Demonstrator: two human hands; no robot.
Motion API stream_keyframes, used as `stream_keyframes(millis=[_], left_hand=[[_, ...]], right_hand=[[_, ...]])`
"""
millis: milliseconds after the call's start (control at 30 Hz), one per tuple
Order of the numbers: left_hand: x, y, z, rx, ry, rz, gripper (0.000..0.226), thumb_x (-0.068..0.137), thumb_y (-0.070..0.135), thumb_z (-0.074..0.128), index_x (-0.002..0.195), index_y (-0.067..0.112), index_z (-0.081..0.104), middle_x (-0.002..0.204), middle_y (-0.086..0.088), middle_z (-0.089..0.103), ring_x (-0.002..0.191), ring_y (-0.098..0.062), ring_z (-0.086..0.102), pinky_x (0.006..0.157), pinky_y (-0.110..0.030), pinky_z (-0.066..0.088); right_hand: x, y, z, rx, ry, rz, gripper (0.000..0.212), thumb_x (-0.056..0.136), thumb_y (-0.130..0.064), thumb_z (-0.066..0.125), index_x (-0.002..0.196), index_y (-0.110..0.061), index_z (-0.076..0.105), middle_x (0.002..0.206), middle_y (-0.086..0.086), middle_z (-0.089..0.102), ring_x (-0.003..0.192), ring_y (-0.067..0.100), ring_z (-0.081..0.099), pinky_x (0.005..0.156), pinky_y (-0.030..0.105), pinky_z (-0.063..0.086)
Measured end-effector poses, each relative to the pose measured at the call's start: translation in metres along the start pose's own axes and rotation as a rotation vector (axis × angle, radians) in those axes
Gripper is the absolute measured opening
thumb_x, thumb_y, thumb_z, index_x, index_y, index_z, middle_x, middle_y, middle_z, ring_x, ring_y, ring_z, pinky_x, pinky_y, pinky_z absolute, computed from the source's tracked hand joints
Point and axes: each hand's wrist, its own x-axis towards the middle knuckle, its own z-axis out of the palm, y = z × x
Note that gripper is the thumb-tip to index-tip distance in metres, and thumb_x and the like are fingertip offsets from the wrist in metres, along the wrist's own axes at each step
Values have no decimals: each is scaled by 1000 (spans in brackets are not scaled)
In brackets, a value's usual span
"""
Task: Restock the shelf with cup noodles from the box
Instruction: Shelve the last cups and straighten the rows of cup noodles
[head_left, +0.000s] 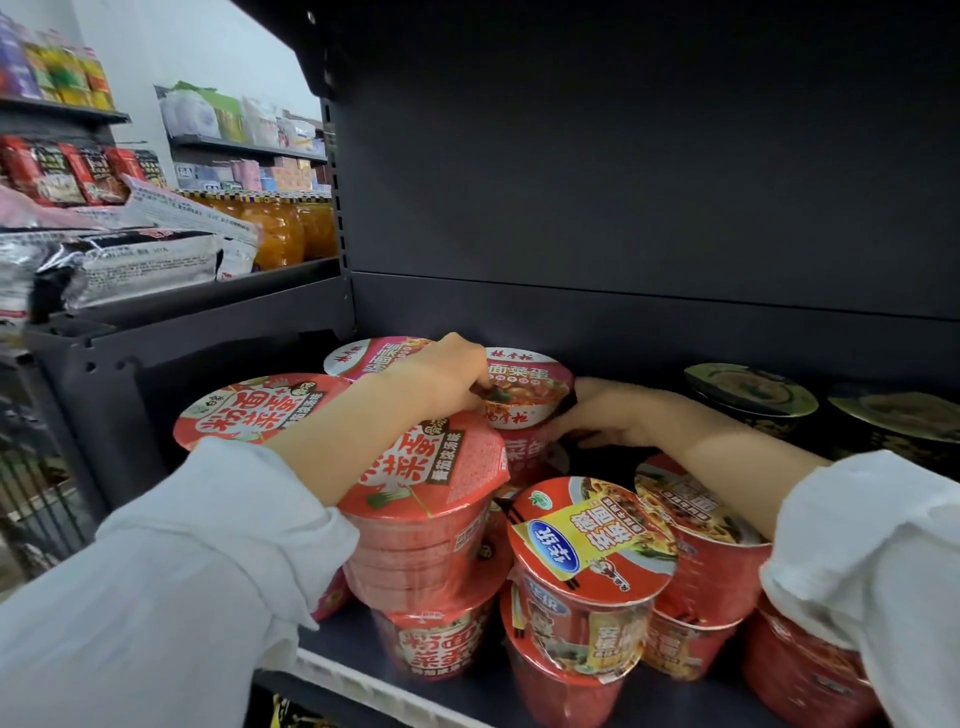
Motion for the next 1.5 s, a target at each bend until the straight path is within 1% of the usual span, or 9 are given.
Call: stream_keyframes(millis=[100,267,333,567,767,1000,1133,1300,1500], left_hand=[[1,2,1,-28,-3,-6,35,91,18,59,125,13,61,112,-6,65,91,-20,62,70,-22,41],[0,-1,1,-91,-12,-6,35,90,22,61,124,16,62,112,-3,67,87,-14,58,72,-21,40],[-1,-5,0,-114,-26,-11,34,90,22,61,124,17,62,112,-1,67,87,-12,56,74,-21,40],[-1,-3,0,-119,-104,-119,34,91,11,44,118,7,64,115,-13,63,98,-24,59,86,-36,48],[-42,-1,-2,-189,111,-114,30,97,22,46,120,16,64,121,-5,58,112,-20,52,89,-24,38],[-117,-15,4,-276,350,-156,18,93,17,53,101,13,69,106,0,68,100,-15,61,84,-23,43],[-142,-26,18,-276,407,-107,15,92,18,56,98,13,69,102,-2,66,97,-19,60,80,-26,41],[-159,-36,35,-315,458,-20,23,92,13,49,109,12,65,112,-7,58,104,-23,55,90,-42,45],[-193,-44,63,-511,747,-132,9,91,7,48,99,8,52,101,0,48,86,-15,47,71,-19,37]], right_hand=[[-5,-3,-3,75,139,-173,117,71,-10,80,151,-25,-4,149,4,33,135,24,37,105,37,36],[-17,0,-1,-220,243,-383,43,75,-24,77,116,-16,67,118,3,66,111,18,60,84,22,48],[-21,2,5,-299,351,-412,36,79,-30,73,111,-16,69,116,3,67,107,17,60,77,16,45],[-28,-10,33,-708,605,-210,47,84,-49,61,120,-19,58,134,9,33,126,27,36,93,40,46],[-33,-15,28,-780,438,-307,47,90,-32,59,131,-12,49,135,11,45,126,28,41,107,37,35],[-85,-36,44,-438,270,-656,39,89,-20,59,128,-21,56,127,-1,59,115,13,54,92,23,42],[-110,-49,75,-627,211,-735,42,88,-28,60,129,-21,55,132,-2,55,122,14,49,98,25,37],[-126,-54,116,-835,154,-649,55,84,-52,58,127,-17,55,119,6,55,110,20,50,94,39,44],[-132,-55,131,-1005,301,-536,37,89,-34,59,116,-8,59,109,10,58,101,25,55,87,42,47]])
